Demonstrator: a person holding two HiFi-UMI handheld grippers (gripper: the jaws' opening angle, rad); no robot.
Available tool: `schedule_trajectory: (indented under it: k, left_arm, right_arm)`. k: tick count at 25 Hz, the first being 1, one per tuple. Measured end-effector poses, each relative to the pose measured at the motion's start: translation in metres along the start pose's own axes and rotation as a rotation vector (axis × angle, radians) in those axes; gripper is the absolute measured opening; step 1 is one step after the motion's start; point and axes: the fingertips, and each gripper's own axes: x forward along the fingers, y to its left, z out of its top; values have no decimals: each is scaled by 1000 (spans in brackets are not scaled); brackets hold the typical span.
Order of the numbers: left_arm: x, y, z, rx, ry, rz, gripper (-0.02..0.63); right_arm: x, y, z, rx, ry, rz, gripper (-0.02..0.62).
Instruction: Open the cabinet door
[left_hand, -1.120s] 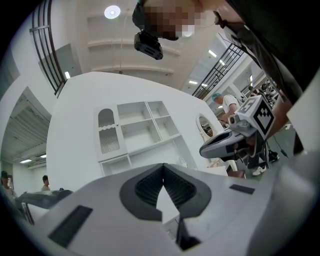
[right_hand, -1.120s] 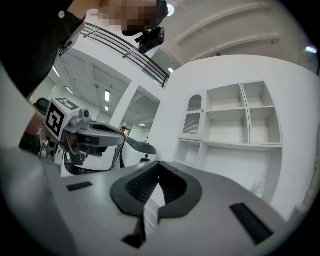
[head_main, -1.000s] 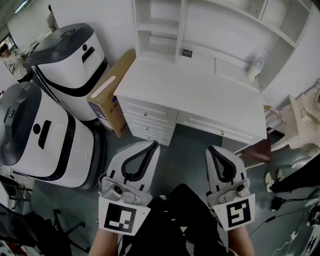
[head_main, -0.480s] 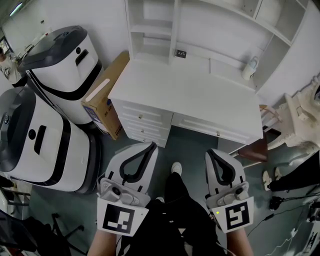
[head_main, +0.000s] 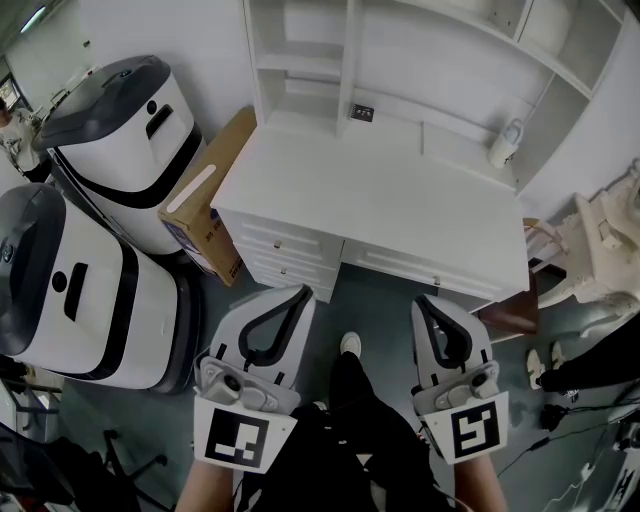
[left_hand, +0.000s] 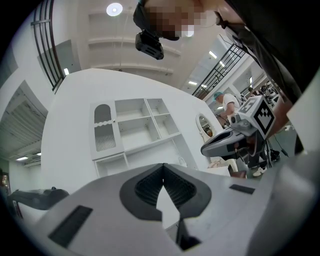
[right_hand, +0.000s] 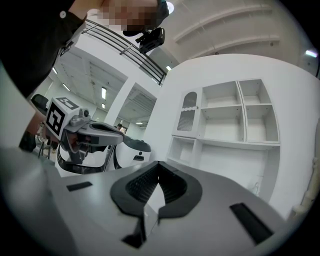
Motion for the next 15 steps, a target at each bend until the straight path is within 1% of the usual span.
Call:
schedule_trajectory:
  k: [15]
  left_arm:
    - [72, 38, -24, -2, 49, 76, -2]
  right_arm:
    - [80, -51, -20, 15, -25, 98, 3]
